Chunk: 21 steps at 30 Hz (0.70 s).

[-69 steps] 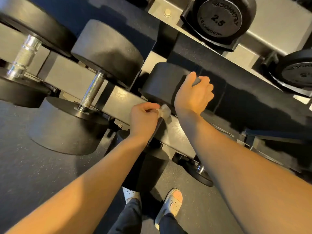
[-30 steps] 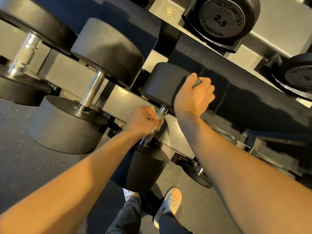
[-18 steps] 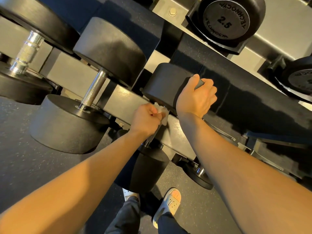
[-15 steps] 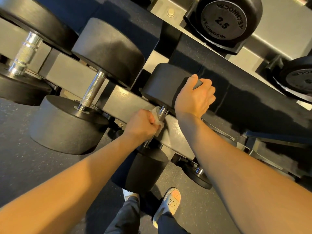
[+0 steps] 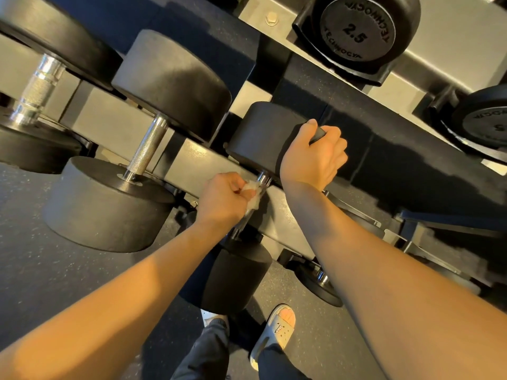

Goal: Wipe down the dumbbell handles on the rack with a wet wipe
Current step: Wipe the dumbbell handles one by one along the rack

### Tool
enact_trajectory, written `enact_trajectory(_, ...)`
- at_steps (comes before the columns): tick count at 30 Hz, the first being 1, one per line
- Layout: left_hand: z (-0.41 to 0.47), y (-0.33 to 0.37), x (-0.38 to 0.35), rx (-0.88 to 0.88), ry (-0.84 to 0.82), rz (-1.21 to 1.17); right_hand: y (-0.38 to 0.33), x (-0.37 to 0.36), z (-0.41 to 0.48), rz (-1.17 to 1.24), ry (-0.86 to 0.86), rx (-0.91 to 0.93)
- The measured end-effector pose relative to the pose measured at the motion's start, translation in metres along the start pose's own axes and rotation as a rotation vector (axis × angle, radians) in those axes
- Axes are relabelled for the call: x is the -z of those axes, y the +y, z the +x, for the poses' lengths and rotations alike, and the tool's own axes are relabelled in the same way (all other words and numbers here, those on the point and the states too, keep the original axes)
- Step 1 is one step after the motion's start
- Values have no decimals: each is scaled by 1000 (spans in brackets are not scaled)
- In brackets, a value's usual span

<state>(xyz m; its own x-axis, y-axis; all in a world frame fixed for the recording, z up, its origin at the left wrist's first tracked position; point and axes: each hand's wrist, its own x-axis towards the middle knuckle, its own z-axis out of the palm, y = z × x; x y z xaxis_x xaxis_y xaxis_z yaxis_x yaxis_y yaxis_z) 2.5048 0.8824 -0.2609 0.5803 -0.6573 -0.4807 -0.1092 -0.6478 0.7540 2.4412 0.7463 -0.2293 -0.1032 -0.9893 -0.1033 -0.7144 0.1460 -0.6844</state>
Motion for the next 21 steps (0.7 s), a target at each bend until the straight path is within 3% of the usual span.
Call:
enact_trajectory(2,-3,1,11,19,-117,-75,1,-2,-1,6,9,1)
enact_trajectory(5,2,9,30,200,-463,-417,2,-3,-2,12,25,1)
enact_trajectory(6,7,11,32,216,-483,-439,2,-3,-2,13,27,1)
enact_trajectory(11,23,10,13,223,-48,-298,3,-4,-1,9,29,4)
enact_trajectory(13,27,8,1,206,52,-293,3,-4,0,10,24,5)
enact_trajectory(19,7,11,-10,-171,31,114,3,-4,1,3,37,17)
enact_trajectory(21,6,8,-6,-215,13,219,4,-4,1,0,37,16)
